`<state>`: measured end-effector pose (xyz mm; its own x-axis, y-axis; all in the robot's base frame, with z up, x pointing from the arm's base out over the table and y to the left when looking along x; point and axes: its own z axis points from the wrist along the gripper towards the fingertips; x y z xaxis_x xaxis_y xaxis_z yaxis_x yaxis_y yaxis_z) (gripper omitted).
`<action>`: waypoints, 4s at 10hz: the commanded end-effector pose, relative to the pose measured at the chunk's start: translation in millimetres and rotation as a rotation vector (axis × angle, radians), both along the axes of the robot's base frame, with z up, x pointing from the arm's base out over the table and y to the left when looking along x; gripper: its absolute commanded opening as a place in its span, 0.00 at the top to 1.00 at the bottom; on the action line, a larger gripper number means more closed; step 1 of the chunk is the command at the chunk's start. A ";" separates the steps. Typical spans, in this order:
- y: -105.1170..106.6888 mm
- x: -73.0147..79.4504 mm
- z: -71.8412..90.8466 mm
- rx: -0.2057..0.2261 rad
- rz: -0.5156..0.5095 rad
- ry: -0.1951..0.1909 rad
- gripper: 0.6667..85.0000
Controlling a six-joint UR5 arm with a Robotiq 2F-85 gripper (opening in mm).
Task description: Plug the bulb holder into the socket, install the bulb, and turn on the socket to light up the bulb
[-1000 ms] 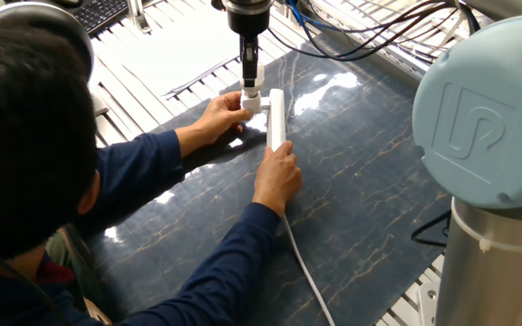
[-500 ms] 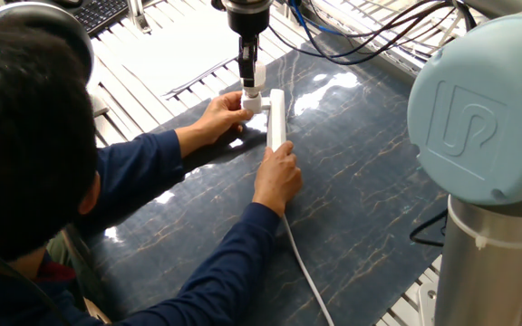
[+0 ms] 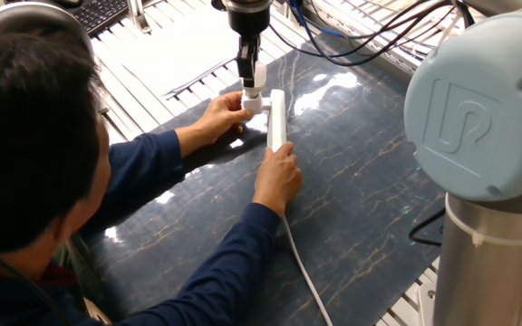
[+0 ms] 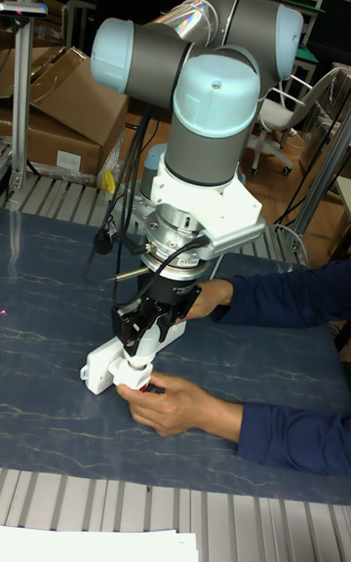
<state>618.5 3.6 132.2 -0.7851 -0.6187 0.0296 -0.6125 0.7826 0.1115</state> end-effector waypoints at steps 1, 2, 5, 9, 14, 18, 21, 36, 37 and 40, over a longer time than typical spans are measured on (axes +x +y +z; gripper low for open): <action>4.5 -1.1 1.1 0.022 -0.076 0.019 1.00; 4.9 -2.1 1.7 0.023 -0.111 0.027 1.00; 6.9 -1.3 2.7 0.021 -0.179 0.032 1.00; 6.8 -1.7 2.7 0.012 -0.281 0.044 1.00; 8.1 -1.2 2.1 0.015 -0.330 0.048 0.96; 7.2 -0.6 2.2 0.026 -0.287 0.042 0.70; 8.2 0.3 3.8 0.028 -0.256 0.036 0.46; -13.2 23.6 10.6 -0.067 0.016 -0.079 0.21; -15.9 28.6 18.8 -0.110 0.102 -0.104 0.21; -14.0 34.9 26.1 -0.139 0.235 -0.155 0.23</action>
<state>647.2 -12.0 150.0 -0.6953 -0.7183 0.0231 -0.7183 0.6936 -0.0544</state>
